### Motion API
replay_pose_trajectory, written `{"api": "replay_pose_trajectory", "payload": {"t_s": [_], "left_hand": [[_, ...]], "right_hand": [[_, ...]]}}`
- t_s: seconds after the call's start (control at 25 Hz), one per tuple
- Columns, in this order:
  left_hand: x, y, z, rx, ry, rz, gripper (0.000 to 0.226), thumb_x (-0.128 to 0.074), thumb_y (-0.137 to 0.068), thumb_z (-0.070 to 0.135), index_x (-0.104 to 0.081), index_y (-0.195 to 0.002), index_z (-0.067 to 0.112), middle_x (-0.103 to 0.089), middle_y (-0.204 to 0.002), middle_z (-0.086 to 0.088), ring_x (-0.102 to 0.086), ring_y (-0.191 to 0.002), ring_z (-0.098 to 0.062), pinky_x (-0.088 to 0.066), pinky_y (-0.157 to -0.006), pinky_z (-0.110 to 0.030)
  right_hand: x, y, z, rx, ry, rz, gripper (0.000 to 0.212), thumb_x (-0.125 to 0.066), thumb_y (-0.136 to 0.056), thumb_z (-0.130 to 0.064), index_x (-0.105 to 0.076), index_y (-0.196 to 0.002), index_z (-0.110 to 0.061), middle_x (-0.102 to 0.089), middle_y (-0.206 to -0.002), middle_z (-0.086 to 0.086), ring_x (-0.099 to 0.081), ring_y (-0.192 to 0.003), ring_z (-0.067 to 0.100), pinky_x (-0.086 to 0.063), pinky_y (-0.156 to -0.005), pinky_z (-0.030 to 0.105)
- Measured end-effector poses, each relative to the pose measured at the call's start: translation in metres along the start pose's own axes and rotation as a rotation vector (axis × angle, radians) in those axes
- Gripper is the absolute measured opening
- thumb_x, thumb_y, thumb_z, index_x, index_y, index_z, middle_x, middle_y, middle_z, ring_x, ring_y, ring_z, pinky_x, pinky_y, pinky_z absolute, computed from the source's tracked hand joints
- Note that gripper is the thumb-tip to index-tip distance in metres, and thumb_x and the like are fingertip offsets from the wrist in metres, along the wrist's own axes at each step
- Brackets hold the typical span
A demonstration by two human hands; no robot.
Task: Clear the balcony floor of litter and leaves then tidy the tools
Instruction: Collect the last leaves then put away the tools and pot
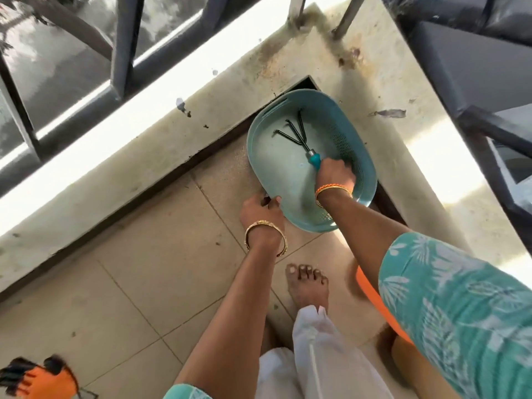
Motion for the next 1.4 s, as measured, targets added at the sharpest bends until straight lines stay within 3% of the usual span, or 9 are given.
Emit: {"api": "replay_pose_trajectory", "payload": {"t_s": [0.12,0.2,0.28,0.48,0.68,0.8,0.88,1.0,1.4], "left_hand": [[0.007,0.009,0.01,0.063,0.044,-0.066,0.034,-0.066,-0.088,0.013,-0.059,-0.12,0.02,-0.067,-0.094,-0.004,-0.067,-0.09,-0.026,-0.056,-0.083,-0.041],[0.018,0.02,0.02,-0.002,-0.113,-0.05,0.046,-0.066,-0.089,0.022,-0.05,-0.131,0.018,-0.064,-0.091,0.001,-0.064,-0.091,-0.022,-0.054,-0.086,-0.038],[0.032,0.038,0.028,-0.103,-0.312,-0.037,0.046,-0.061,-0.091,0.026,-0.046,-0.134,0.016,-0.065,-0.104,-0.002,-0.061,-0.099,-0.021,-0.05,-0.091,-0.036],[0.074,0.11,0.018,-0.383,-0.79,-0.059,0.05,-0.053,-0.09,0.013,-0.041,-0.139,0.009,-0.05,-0.129,-0.014,-0.045,-0.12,-0.034,-0.038,-0.101,-0.039],[0.148,0.196,0.021,-0.371,-0.949,0.095,0.063,-0.049,-0.092,0.022,-0.02,-0.148,0.014,-0.015,-0.156,-0.01,-0.02,-0.141,-0.029,-0.028,-0.112,-0.038],[0.197,0.258,0.02,-0.298,-0.928,0.215,0.072,-0.046,-0.093,0.026,-0.007,-0.152,0.014,0.007,-0.159,-0.011,0.002,-0.147,-0.028,-0.017,-0.116,-0.042],[0.23,0.303,0.008,-0.238,-0.903,0.293,0.075,-0.044,-0.093,0.029,-0.002,-0.152,0.012,0.013,-0.159,-0.012,0.008,-0.147,-0.028,-0.015,-0.118,-0.043],[0.288,0.364,-0.026,-0.126,-0.79,0.403,0.075,-0.039,-0.094,0.03,0.003,-0.152,0.011,0.017,-0.158,-0.012,0.01,-0.147,-0.028,-0.013,-0.118,-0.043],[0.455,0.585,-0.191,0.125,-0.553,0.659,0.078,-0.039,-0.094,0.033,0.008,-0.151,0.008,0.015,-0.158,-0.012,0.008,-0.147,-0.027,-0.004,-0.117,-0.043]], "right_hand": [[0.009,0.009,0.01,-0.04,-0.101,-0.017,0.028,-0.042,-0.094,-0.002,-0.057,-0.118,-0.002,-0.06,-0.115,0.019,-0.058,-0.108,0.035,-0.049,-0.086,0.042],[0.027,0.023,0.019,-0.042,-0.174,0.002,0.027,-0.045,-0.094,-0.008,-0.055,-0.118,-0.002,-0.057,-0.118,0.019,-0.055,-0.111,0.037,-0.047,-0.089,0.042],[0.048,0.045,0.027,0.016,-0.225,0.054,0.028,-0.047,-0.091,-0.01,-0.052,-0.119,-0.005,-0.054,-0.121,0.018,-0.052,-0.112,0.036,-0.046,-0.089,0.043],[0.092,0.128,0.04,0.532,-0.192,0.191,0.033,-0.055,-0.078,-0.002,-0.058,-0.111,0.0,-0.052,-0.121,0.021,-0.048,-0.108,0.039,-0.05,-0.084,0.048],[0.139,0.216,0.008,0.882,0.014,0.344,0.04,-0.062,-0.074,-0.01,-0.058,-0.112,0.0,-0.051,-0.126,0.027,-0.05,-0.114,0.042,-0.045,-0.093,0.048],[0.161,0.283,-0.01,1.021,0.175,0.301,0.054,-0.06,-0.076,-0.023,-0.052,-0.125,-0.001,-0.045,-0.135,0.027,-0.044,-0.125,0.042,-0.042,-0.1,0.049],[0.173,0.339,-0.017,1.122,0.247,0.263,0.057,-0.066,-0.073,-0.027,-0.055,-0.124,-0.002,-0.049,-0.134,0.025,-0.049,-0.122,0.039,-0.047,-0.094,0.047],[0.186,0.428,-0.028,1.274,0.359,0.223,0.063,-0.076,-0.063,-0.03,-0.061,-0.119,-0.004,-0.054,-0.13,0.021,-0.055,-0.117,0.036,-0.053,-0.084,0.043],[0.18,0.733,-0.078,1.666,0.385,0.282,0.057,-0.066,-0.079,-0.025,-0.051,-0.127,0.001,-0.045,-0.137,0.025,-0.045,-0.126,0.04,-0.043,-0.096,0.05]]}}
Point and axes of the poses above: each hand's wrist, its own y-axis away from the middle knuckle, its own x-axis out of the back of the hand, z = x × y, the point moved 1 cm from there along -y, towards the middle knuckle
